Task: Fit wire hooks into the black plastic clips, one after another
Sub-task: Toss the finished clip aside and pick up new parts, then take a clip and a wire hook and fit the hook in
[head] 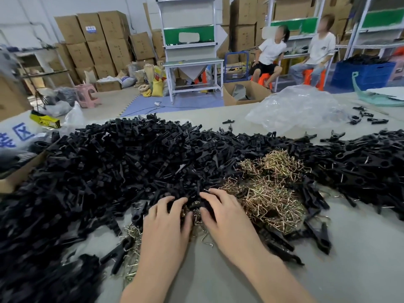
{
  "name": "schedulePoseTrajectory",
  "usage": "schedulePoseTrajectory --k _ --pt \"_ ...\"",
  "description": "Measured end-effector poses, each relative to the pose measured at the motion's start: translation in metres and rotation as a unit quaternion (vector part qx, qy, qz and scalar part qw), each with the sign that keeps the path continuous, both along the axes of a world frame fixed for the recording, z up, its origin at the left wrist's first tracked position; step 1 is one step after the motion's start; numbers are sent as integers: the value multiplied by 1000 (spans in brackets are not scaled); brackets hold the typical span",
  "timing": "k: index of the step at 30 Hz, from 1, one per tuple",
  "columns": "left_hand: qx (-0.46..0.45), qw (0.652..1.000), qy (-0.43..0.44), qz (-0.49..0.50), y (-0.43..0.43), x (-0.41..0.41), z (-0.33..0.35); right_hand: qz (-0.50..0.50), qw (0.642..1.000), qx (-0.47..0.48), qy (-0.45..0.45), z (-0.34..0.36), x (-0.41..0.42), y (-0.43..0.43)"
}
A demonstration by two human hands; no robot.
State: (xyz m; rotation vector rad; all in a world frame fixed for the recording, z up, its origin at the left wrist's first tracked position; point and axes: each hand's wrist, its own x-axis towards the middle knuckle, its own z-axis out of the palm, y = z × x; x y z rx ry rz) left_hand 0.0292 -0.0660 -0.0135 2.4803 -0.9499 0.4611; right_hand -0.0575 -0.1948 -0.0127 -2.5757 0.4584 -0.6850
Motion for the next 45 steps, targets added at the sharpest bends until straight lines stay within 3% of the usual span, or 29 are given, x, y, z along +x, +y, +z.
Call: schedulePoseTrajectory --k 9,15,23,30,39,45 --pt "-12 998 -11 54 5 1 2 35 999 39 -2 6 -2 0" --pt "-34 996 35 77 9 2 10 36 998 44 -14 5 -3 1" --pt "-188 981 27 37 6 -3 24 37 987 89 -128 14 -3 7" --pt "-165 984 68 -7 7 -1 17 52 988 73 -124 15 -3 12" --pt "-15 994 106 -27 9 4 12 48 990 73 -109 12 -1 12" --pt "-29 993 93 -61 8 3 12 40 990 81 -112 12 -1 11"
